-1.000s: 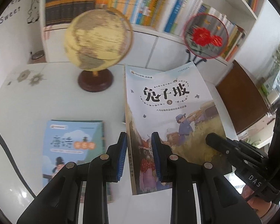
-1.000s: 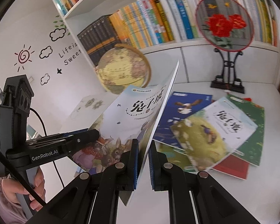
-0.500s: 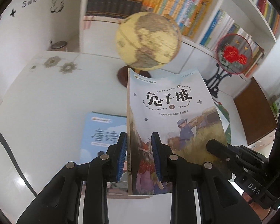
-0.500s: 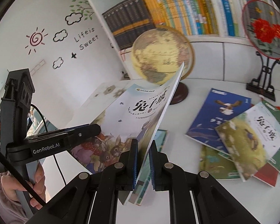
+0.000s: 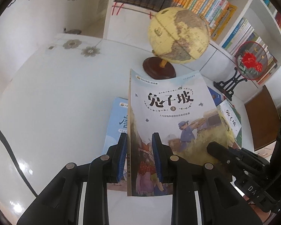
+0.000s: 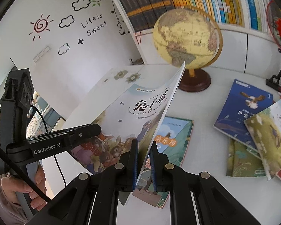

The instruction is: Organize books

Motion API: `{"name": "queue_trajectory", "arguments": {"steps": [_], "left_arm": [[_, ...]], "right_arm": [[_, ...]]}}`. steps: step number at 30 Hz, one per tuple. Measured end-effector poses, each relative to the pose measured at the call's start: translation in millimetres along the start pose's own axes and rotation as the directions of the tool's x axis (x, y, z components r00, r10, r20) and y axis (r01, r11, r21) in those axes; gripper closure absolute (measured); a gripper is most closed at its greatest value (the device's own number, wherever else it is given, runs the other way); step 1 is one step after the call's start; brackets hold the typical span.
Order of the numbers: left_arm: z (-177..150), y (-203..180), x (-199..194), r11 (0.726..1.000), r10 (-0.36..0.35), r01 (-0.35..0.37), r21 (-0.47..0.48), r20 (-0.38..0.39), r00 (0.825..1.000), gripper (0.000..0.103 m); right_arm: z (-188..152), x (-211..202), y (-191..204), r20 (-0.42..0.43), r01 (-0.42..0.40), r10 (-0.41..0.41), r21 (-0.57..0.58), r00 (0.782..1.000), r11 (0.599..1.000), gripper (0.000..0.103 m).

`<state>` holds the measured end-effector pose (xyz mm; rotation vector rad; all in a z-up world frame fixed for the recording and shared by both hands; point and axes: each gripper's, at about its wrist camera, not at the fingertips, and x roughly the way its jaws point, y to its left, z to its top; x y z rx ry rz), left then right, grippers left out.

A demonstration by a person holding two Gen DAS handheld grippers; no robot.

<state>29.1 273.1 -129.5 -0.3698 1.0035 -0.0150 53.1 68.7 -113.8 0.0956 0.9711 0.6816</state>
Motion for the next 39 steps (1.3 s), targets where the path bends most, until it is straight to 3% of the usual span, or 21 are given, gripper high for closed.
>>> {"name": "queue_trajectory", "arguments": {"steps": [21, 39], "left_arm": [[-22, 34, 47, 0.997, 0.002, -0.009, -0.073, -0.105, 0.995, 0.080], [-46, 40, 78, 0.997, 0.057, -0.066, -0.049, -0.173, 0.983, 0.080]], "right_arm": [[-26, 55, -14, -0.119, 0.012, -0.001, 0.096, 0.993, 0.995, 0.092], [-51, 81, -39, -0.220, 0.030, 0.022, 0.229, 0.975, 0.973, 0.091]]}}
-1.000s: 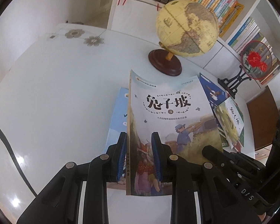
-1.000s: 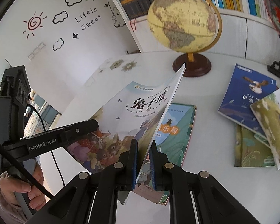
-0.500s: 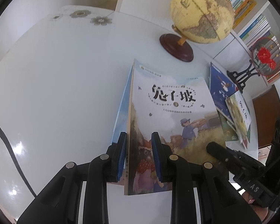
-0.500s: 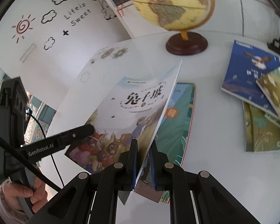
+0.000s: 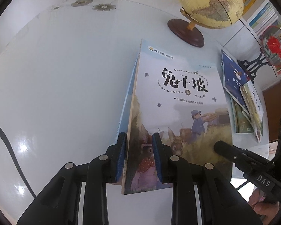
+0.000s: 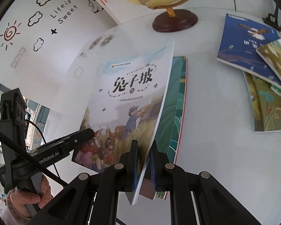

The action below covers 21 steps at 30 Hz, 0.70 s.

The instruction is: Organize books

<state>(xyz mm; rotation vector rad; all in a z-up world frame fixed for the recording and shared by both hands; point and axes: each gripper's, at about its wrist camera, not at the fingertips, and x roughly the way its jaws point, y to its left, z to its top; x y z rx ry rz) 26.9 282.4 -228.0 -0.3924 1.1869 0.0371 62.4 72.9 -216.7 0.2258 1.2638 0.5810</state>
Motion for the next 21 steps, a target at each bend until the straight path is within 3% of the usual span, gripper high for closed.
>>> {"name": "queue_trajectory", "arguments": {"steps": [11, 17, 21], "left_arm": [[4, -8, 3, 0.999, 0.025, -0.024, 0.023, -0.028, 0.999, 0.065], [7, -14, 6, 0.995, 0.093, -0.089, 0.051, -0.070, 0.993, 0.064], [6, -12, 4, 0.995, 0.090, -0.086, 0.047, -0.075, 0.993, 0.064]], "right_arm": [[-1, 9, -15, -0.044, -0.015, 0.018, 0.082, 0.999, 0.997, 0.085], [-1, 8, -18, -0.075, -0.025, 0.036, 0.135, 0.997, 0.991, 0.076], [-5, 6, -19, -0.088, -0.020, 0.033, 0.140, 0.996, 0.990, 0.071]]}}
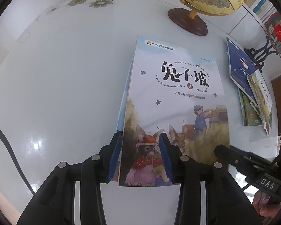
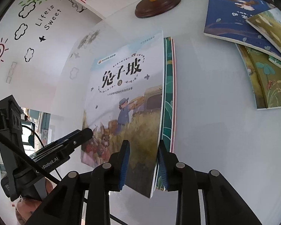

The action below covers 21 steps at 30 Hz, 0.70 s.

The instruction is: Organize books

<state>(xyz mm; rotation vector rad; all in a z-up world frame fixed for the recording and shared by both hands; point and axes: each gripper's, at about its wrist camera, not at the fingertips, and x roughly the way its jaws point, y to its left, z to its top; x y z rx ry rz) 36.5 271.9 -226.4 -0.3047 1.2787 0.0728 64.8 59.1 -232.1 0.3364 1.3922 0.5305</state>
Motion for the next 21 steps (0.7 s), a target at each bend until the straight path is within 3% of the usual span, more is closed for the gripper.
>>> {"name": "queue_trajectory", "arguments": {"steps": [13, 17, 21], "left_arm": [[0, -17, -18, 0.999, 0.050, -0.050, 0.008, 0.032, 0.998, 0.064], [3, -36, -25, 0.997, 0.050, -0.053, 0.048, 0.056, 0.997, 0.064], [6, -59, -30, 0.993, 0.054, -0.062, 0.096, 0.081, 0.995, 0.064]], "right_arm": [[-17, -6, -9, -0.059, -0.027, 0.028, 0.026, 0.998, 0.999, 0.068], [-22, -19, -14, -0.063, 0.010, -0.009, 0.012, 0.998, 1.000, 0.062], [-22, -45, -17, -0.013, 0.067, -0.068, -0.034, 0.998, 0.997, 0.060]]}}
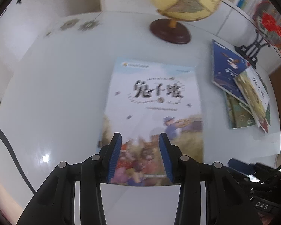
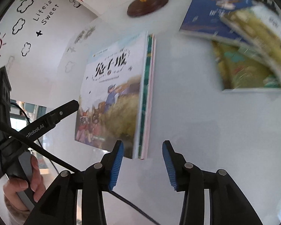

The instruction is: Organize books

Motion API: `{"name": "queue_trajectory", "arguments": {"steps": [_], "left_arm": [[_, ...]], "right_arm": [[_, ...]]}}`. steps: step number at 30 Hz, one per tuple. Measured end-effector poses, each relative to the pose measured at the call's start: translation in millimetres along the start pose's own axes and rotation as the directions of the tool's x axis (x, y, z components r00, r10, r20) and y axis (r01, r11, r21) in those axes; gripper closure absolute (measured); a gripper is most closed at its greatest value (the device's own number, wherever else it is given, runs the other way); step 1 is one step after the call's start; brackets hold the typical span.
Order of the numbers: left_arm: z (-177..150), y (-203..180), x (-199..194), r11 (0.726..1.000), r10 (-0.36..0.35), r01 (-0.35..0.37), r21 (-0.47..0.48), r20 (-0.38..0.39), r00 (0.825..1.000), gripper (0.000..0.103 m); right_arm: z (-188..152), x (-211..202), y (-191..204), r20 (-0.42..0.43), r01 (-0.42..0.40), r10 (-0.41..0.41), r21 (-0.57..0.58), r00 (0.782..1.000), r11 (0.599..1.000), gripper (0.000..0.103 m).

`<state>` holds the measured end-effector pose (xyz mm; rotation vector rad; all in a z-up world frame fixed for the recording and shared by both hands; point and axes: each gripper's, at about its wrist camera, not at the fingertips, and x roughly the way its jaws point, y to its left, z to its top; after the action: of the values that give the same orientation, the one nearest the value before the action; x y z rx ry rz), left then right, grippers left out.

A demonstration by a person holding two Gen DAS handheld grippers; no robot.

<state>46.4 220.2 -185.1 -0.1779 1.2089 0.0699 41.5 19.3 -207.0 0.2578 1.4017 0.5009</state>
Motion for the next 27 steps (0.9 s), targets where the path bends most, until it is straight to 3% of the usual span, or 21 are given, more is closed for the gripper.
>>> {"name": "queue_trajectory", "arguments": {"steps": [5, 12, 27], "left_arm": [[7, -35, -9, 0.998, -0.026, 0.024, 0.061, 0.021, 0.999, 0.064], [16, -79, -19, 0.989, -0.084, 0.080, 0.123, 0.028, 0.996, 0.064], [53, -162, -27, 0.956, -0.151, 0.136, 0.260, 0.038, 0.988, 0.064]], "right_arm": [[1, -38, -6, 0.087, 0.074, -0.067, -0.078, 0.994, 0.994, 0.057], [5, -88, -25, 0.218, 0.157, -0.132, -0.098, 0.967, 0.983, 0.057], [5, -144, -94, 0.336, 0.138, -0.132, 0.005, 0.933, 0.990, 0.056]]}}
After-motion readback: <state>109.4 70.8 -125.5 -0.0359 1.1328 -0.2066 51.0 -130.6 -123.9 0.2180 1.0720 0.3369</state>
